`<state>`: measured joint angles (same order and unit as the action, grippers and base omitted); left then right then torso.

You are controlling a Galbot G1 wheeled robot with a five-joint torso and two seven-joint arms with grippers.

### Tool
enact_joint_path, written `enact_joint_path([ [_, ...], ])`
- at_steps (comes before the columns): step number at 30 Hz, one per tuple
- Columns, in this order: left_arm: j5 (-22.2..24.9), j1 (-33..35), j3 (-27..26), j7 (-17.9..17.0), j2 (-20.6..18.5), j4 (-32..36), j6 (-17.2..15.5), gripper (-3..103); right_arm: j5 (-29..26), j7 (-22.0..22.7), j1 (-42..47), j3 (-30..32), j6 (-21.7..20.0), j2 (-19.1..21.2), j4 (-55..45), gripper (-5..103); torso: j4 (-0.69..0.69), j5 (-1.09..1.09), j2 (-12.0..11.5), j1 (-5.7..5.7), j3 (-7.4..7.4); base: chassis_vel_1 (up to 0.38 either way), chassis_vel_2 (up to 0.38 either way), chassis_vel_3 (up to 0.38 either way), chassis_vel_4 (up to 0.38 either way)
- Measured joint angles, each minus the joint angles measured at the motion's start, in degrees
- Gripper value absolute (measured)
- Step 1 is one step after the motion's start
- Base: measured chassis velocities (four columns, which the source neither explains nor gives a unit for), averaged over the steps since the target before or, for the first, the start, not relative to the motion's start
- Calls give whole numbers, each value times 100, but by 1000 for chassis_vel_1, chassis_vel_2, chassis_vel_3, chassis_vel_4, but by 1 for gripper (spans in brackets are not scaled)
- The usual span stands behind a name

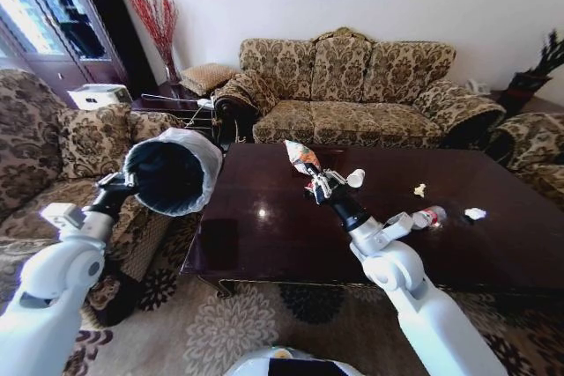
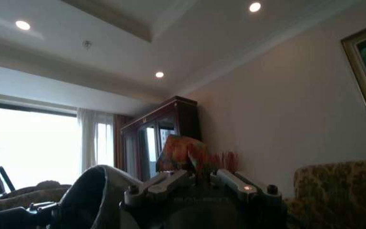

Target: Move to the front of the table and place the trash on the table into the trash bin.

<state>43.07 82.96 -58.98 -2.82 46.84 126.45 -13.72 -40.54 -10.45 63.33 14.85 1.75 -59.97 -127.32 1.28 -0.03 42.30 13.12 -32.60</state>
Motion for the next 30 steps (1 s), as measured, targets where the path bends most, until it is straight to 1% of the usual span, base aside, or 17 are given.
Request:
enact_joint_path([
  [1, 94, 6, 46, -4, -128, 84, -59, 2, 0, 0, 14, 5, 4, 6, -15, 4, -1, 2, 0, 0, 0, 0, 0, 0, 0],
  [2, 94, 6, 46, -4, -128, 84, -59, 2, 0, 0, 14, 5, 4, 6, -15, 4, -1, 2, 0, 0, 0, 0, 0, 0, 0],
  [3, 247, 13, 104, -41, -334, 211, -151, 2, 2, 3, 33, 20, 14, 23, -34, 4, 4, 2, 0, 0, -1, 0, 0, 0, 0],
  [4, 437, 16, 177, -76, -591, 381, -254, 2, 5, 3, 40, 35, 33, 45, -55, 4, 2, 2, 0, 0, -1, 0, 0, 0, 0],
  [5, 437, 16, 177, -76, -591, 381, -254, 2, 5, 3, 40, 35, 33, 45, -55, 4, 2, 2, 0, 0, -1, 0, 0, 0, 0],
  [7, 751, 26, 302, -110, -1001, 660, -402, 2, 7, 3, 28, 62, 74, 74, -86, 4, 0, 4, 0, 0, 0, 0, 0, 0, 0],
  [8, 751, 26, 302, -110, -1001, 660, -402, 2, 7, 3, 28, 62, 74, 74, -86, 4, 0, 4, 0, 0, 0, 0, 0, 0, 0],
  [9, 907, 32, 362, -119, -1208, 797, -488, 2, 7, 2, 2, 76, 113, 95, -104, 4, -2, 9, 0, 0, 0, 0, 0, 0, 0],
  [12, 982, 37, 389, -158, -1301, 849, -541, 2, 3, -12, -64, 93, 206, 127, -128, 4, -2, 4, 0, 0, 0, 0, 0, 0, 0],
  [17, 1002, 38, 401, -175, -1352, 850, -557, 2, -150, -80, -264, -10, 301, 107, -136, 4, 5, -2, 0, 0, 0, 0, 0, 0, 0],
  [18, 1008, 38, 413, -172, -1393, 840, -568, 2, -172, -93, -290, -36, 307, 104, -134, 4, 5, -2, 0, 0, 0, 0, 0, 0, 0],
  [21, 1055, 29, 607, -134, -2064, 409, -774, 2, -322, -249, -527, -243, 315, 133, -74, 4, 0, 2, 0, 0, 0, 0, 0, 0, 0],
  [22, 1055, 29, 607, -134, -2064, 409, -774, 2, -322, -249, -527, -243, 315, 133, -74, 4, 0, 2, 0, 0, 0, 0, 0, 0, 0],
  [24, 1079, 22, 779, -101, -2645, -8, -973, 1, -347, -319, -665, -326, 301, 161, -34, 4, 1, 1, -1, 1, -1, 0, 0, 0, 0],
  [25, 1079, 22, 779, -101, -2645, -8, -973, 1, -347, -319, -665, -326, 301, 161, -34, 4, 1, 1, -1, 1, -1, 0, 0, 0, 0],
  [27, 1085, 15, 842, -94, -2875, -174, -1048, 1, -369, -367, -716, -364, 286, 162, -24, 4, 2, 2, -1, 2, -2, 0, 0, 0, 0],
  [30, 1092, 13, 850, -78, -2896, -192, -1053, 1, -445, -476, -796, -458, 277, 203, -4, 4, 2, 0, 0, 1, -1, 0, 0, 0, 0],
])
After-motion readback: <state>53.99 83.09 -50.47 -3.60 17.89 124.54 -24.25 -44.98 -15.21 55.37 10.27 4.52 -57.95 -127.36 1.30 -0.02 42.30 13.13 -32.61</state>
